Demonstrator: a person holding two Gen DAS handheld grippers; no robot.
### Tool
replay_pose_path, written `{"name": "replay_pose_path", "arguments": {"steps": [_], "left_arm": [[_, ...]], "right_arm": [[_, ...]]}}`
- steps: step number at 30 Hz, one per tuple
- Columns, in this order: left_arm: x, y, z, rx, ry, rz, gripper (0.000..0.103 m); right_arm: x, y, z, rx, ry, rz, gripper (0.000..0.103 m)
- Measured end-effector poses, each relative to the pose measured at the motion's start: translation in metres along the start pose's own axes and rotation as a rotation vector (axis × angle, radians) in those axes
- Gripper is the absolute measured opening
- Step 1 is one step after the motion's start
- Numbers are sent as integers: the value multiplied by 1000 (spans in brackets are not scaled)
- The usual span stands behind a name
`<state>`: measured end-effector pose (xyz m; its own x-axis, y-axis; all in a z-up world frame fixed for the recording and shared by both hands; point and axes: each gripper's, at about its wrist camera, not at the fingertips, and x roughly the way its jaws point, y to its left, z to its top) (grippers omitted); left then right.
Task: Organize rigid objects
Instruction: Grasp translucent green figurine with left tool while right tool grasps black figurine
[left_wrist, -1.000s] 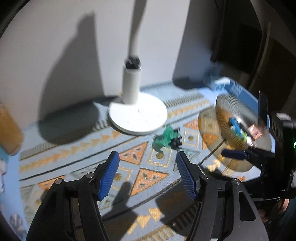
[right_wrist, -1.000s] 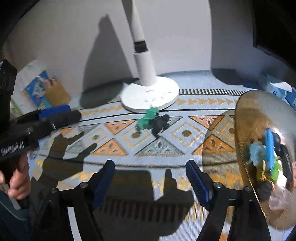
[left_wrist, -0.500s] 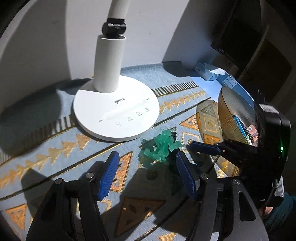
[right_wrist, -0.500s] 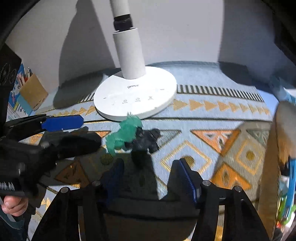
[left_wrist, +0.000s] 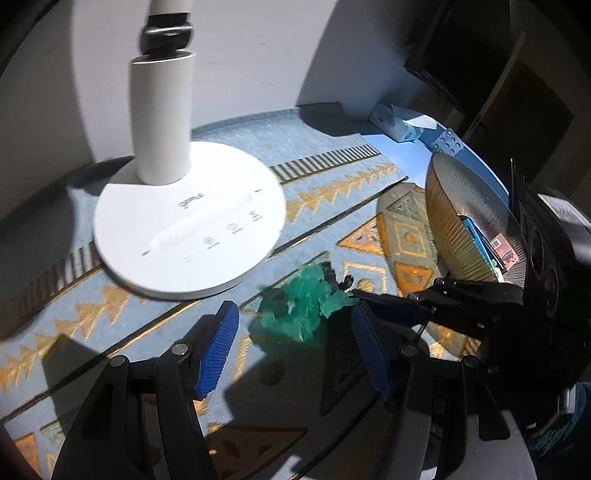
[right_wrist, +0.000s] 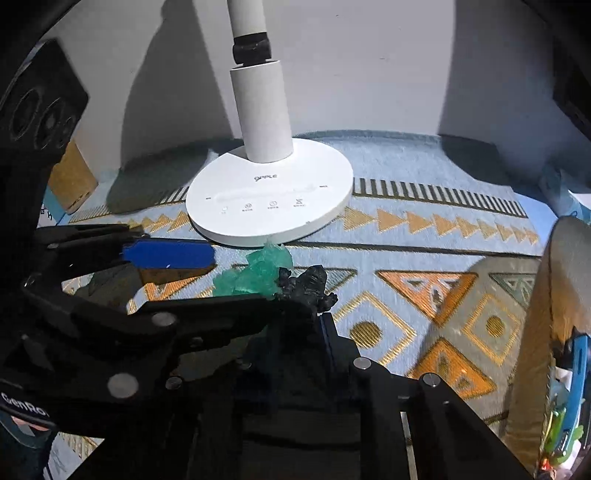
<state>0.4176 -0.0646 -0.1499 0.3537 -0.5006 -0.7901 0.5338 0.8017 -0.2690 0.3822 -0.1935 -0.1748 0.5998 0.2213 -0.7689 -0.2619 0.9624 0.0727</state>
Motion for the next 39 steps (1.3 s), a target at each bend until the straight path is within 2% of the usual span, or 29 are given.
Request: {"name": "replay_pose_path", "arguments": {"steps": [2, 6, 8, 10, 13, 14, 20, 21, 22, 25, 28, 30, 35, 39], "left_arm": [[5, -5, 3, 14, 5, 7, 58], [13, -13, 3, 19, 23, -34, 56], [12, -19, 0, 40, 12, -19, 56], [8, -22, -3, 49, 2, -9, 43], [-1, -16, -8, 24, -14, -13, 32], [-5, -13, -11, 16, -14, -16, 31], [-18, -14, -26, 14, 1, 2, 32], [-17, -17, -25, 16, -2, 11, 41], [-16, -20, -24, 17, -5, 24, 44], [-5, -28, -16, 46, 1, 65, 44], [14, -34, -9, 96, 32, 156, 44], [20, -33, -6, 104, 22, 152, 42], [17, -22, -9, 64, -12, 110, 37], [-3, -10, -15, 11, -51, 90, 36]], "right_arm": [[-2, -2, -2, 4, 5, 5, 18], [-11, -7, -11, 23, 10, 4, 17], [-17, -9, -17, 34, 11, 8, 16], [-25, -11, -23, 38, 9, 4, 14], [-37, -12, -36, 33, 6, -24, 14], [-42, -12, -40, 31, 3, -20, 14], [-63, -20, -71, 54, 12, 29, 15], [-62, -22, -71, 67, 19, 37, 17], [-60, -23, -71, 78, 28, 42, 18], [-55, -22, -66, 71, 42, 48, 19], [-52, -16, -63, 39, 37, 35, 32], [-50, -14, -59, 35, 29, 33, 50], [-35, -9, -42, 24, 41, 24, 53], [-16, -10, -28, 66, 54, 21, 55]]}}
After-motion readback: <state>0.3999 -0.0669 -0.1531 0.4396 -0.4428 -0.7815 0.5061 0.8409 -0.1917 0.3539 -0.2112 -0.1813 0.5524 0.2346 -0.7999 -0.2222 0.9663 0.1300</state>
